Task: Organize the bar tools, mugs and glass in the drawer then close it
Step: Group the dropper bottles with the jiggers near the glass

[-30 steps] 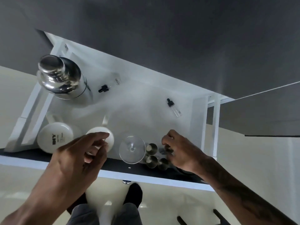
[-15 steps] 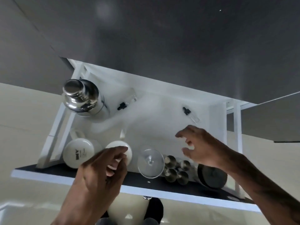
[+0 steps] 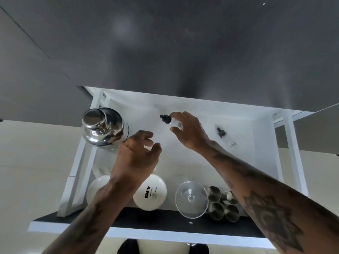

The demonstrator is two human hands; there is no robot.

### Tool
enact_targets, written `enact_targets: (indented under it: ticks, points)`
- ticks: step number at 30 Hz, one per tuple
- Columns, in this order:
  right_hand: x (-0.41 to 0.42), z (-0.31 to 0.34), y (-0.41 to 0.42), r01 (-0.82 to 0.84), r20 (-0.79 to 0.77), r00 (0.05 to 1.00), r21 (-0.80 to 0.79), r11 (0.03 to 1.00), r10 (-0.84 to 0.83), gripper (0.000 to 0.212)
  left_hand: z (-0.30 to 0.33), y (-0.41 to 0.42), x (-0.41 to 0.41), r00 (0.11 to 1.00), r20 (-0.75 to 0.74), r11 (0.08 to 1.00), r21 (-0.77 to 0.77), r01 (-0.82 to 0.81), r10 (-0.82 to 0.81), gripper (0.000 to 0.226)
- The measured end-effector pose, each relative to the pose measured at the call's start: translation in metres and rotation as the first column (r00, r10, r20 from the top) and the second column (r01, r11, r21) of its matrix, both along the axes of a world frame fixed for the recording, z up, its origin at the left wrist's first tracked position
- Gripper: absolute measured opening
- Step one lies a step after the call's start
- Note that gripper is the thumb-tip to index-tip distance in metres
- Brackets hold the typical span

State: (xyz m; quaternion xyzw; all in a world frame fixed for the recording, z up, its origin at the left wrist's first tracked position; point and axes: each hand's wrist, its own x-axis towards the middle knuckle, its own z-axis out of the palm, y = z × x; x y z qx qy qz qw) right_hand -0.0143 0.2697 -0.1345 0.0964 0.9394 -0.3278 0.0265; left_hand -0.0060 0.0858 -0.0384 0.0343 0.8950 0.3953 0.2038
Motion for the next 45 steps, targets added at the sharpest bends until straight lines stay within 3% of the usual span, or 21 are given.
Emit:
enact_targets:
  ticks: [2, 4, 6, 9, 11, 13, 14, 16, 18, 20, 24, 28, 34, 45]
  points:
    - [0.020, 0.030, 0.009, 0.090, -0.075, 0.991, -0.257, 0.962, -0.113, 0.038, -0.008, 0.015, -0.013, 0.999, 0.049, 1.000, 0.018, -0.024, 0.023, 0.059]
    - [0.039, 0.058, 0.013, 0.130, -0.051, 0.985, -0.419, 0.899, -0.167, 0.038, -0.010, 0.034, -0.021, 0.993, 0.114, 0.987, 0.161, 0.004, -0.023, 0.068]
    - [0.052, 0.072, 0.017, 0.138, -0.029, 0.985, -0.476, 0.869, -0.173, 0.040, -0.007, 0.052, -0.021, 0.987, 0.130, 0.942, 0.334, 0.044, -0.092, 0.053]
    - [0.068, 0.078, 0.041, 0.159, 0.099, 0.987, -0.547, 0.822, -0.126, 0.052, -0.003, 0.071, -0.015, 0.988, 0.046, 0.919, 0.375, 0.122, -0.150, 0.029]
    - [0.075, 0.072, 0.068, 0.268, 0.137, 0.963, -0.431, 0.861, -0.231, 0.052, -0.007, 0.079, -0.011, 0.986, 0.054, 0.923, 0.363, 0.126, -0.156, 0.024]
    - [0.077, 0.056, 0.098, 0.387, 0.110, 0.918, -0.044, 0.921, -0.380, 0.042, -0.013, 0.085, -0.009, 0.982, 0.060, 0.938, 0.312, 0.151, -0.178, 0.021]
    - [0.077, 0.046, 0.110, 0.379, 0.146, 0.908, 0.114, 0.918, -0.393, 0.044, -0.017, 0.089, -0.008, 0.977, 0.065, 0.945, 0.276, 0.177, -0.202, 0.020]
    - [0.074, 0.024, 0.123, 0.275, 0.296, 0.895, 0.225, 0.935, -0.334, 0.052, -0.024, 0.099, -0.006, 0.960, 0.091, 0.946, 0.217, 0.242, -0.266, 0.018]
    - [0.074, 0.009, 0.124, 0.169, 0.386, 0.892, 0.202, 0.965, -0.237, 0.046, -0.030, 0.109, -0.003, 0.928, 0.104, 0.927, 0.167, 0.337, -0.357, 0.016]
    - [0.080, 0.006, 0.125, 0.145, 0.359, 0.914, 0.149, 0.978, -0.191, 0.037, -0.037, 0.117, 0.003, 0.883, 0.113, 0.890, 0.103, 0.445, -0.455, 0.015]
    - [0.115, 0.029, 0.133, 0.178, 0.297, 0.947, -0.176, 0.968, -0.120, 0.027, -0.049, 0.127, 0.015, 0.731, 0.181, 0.738, -0.039, 0.673, -0.657, 0.018]
    - [0.146, 0.038, 0.128, -0.097, 0.334, 0.925, -0.254, 0.962, 0.182, 0.029, -0.058, 0.131, 0.022, 0.601, 0.279, 0.612, -0.059, 0.789, -0.749, 0.027]
    - [0.141, 0.041, 0.116, -0.463, 0.345, 0.818, -0.078, 0.883, 0.460, 0.030, -0.064, 0.138, 0.026, 0.549, 0.311, 0.567, -0.038, 0.823, -0.776, 0.036]
    - [0.142, 0.042, 0.110, -0.558, 0.450, 0.730, -0.040, 0.829, 0.514, 0.032, -0.071, 0.132, 0.032, 0.486, 0.373, 0.501, -0.062, 0.863, -0.791, 0.040]
